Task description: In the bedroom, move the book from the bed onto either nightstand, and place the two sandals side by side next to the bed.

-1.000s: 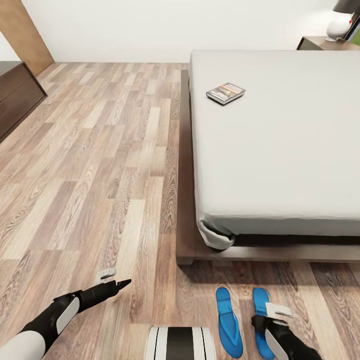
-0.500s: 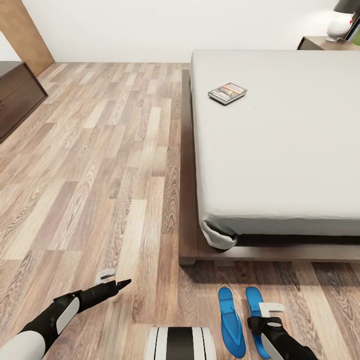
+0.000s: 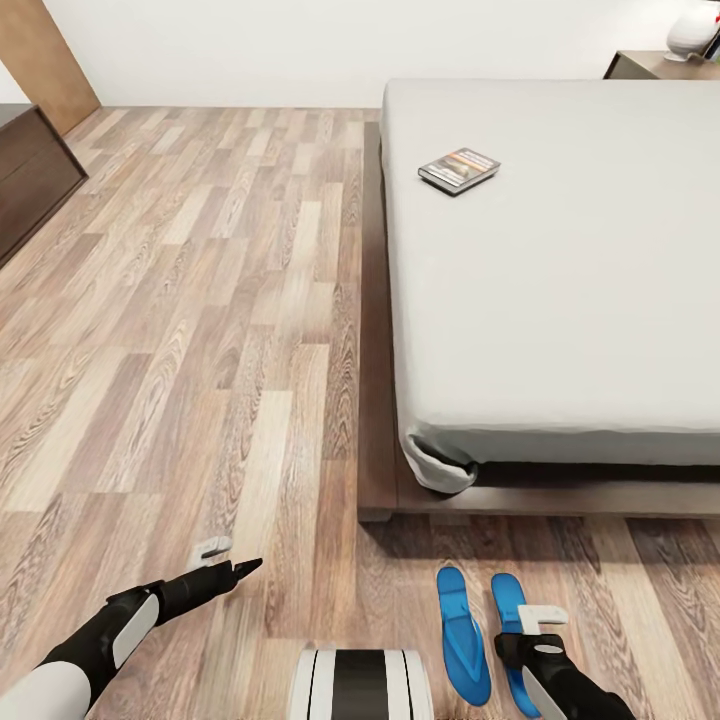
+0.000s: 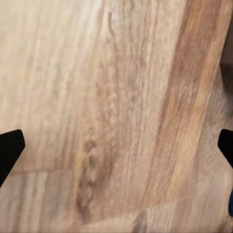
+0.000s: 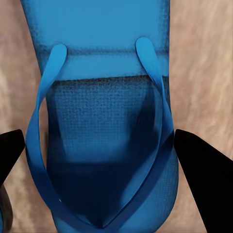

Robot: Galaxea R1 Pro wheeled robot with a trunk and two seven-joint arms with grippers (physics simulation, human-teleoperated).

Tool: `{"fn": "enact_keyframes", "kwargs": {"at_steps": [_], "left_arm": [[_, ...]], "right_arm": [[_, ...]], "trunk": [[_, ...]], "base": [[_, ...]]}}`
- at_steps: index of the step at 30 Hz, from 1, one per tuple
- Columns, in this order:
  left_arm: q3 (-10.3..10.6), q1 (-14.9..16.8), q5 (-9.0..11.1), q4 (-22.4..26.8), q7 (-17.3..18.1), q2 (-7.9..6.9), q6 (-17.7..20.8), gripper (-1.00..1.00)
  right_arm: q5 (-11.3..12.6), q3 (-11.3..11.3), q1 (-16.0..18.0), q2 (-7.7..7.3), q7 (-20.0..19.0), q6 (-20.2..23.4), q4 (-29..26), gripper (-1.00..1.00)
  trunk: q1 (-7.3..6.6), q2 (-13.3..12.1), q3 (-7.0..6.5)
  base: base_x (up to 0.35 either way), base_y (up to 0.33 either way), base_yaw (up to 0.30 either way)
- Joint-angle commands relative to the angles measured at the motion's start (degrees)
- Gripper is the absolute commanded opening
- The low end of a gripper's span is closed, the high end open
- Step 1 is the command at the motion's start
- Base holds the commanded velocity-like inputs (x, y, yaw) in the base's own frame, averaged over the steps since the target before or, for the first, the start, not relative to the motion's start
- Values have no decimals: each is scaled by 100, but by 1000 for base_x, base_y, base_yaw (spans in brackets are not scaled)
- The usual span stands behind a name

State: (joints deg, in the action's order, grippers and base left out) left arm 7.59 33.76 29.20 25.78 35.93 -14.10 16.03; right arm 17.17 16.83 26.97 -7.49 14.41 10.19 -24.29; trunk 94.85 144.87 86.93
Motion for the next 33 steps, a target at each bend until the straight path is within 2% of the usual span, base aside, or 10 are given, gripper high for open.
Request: {"fn": "enact_keyframes", "kwargs": {"at_steps": [1,21,26,33], "left_arm": [[24,2,62,6,-1,-5,51,100],[15,2,66,6,2,-5,50,100],[19,-1,61,6,2,-5,50,100],[15,2,63,6,2,-5,50,100]], "right_arm": [[41,48,1,-7,45,35,-15,-100],[42,48,1,-7,45,35,-15,-100],[41,48,1,-7,45,34,-15,-100],[41,48,1,-7,45,27,-15,-100]], "trunk": [[-1,1,4],[-1,1,4],[12,8,114],[12,8,114]], "base": [[0,0,0],[50,11,0],[0,0,0],[0,0,0]]}}
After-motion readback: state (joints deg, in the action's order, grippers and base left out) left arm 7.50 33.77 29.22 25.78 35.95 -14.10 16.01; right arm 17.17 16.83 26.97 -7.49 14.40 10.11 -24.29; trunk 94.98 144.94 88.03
